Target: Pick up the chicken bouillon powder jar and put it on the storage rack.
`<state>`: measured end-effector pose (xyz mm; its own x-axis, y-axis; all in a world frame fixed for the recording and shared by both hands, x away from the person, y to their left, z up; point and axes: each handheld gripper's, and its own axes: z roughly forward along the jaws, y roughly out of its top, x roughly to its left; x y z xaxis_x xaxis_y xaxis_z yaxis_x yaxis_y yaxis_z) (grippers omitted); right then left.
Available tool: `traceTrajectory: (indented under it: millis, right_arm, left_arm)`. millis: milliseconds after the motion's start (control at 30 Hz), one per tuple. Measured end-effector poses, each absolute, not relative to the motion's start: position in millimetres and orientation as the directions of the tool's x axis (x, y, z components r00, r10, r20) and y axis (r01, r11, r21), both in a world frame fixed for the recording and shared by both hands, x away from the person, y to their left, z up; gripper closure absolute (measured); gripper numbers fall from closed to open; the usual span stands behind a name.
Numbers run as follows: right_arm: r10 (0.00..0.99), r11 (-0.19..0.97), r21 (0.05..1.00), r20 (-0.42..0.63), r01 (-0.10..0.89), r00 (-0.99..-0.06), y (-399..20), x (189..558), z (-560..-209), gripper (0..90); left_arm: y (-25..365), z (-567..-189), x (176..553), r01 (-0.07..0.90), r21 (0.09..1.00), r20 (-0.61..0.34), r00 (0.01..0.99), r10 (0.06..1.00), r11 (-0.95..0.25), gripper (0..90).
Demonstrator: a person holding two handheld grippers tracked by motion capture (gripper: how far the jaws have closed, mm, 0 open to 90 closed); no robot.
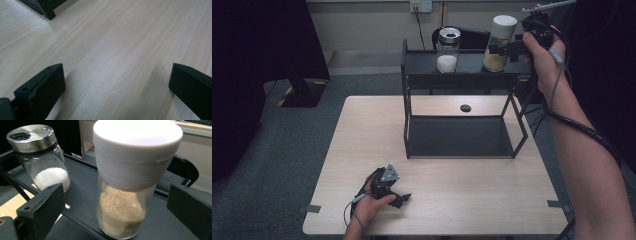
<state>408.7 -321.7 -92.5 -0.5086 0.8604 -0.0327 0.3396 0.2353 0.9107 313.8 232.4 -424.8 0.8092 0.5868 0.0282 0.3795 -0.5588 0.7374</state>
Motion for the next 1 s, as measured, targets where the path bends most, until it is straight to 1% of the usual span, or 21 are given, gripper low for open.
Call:
traceTrajectory:
  millis: [467,1000]
  right_arm:
    - [0.853,0.236,0.912,-0.028,0.337,-0.52,-323.6,393.1,-103.2,1.2]
    - [0.843,0.225,0.914,-0.009,0.338,-0.538,-326.1,380.9,-127.0,0.8]
  left_arm:
    - [232.4,-424.7,313.8,0.379,0.737,0.028,0.809,0.587,-0.559,0.0]
    - [232.5,-424.8,313.8,0.379,0.737,0.029,0.809,0.587,-0.559,0.0]
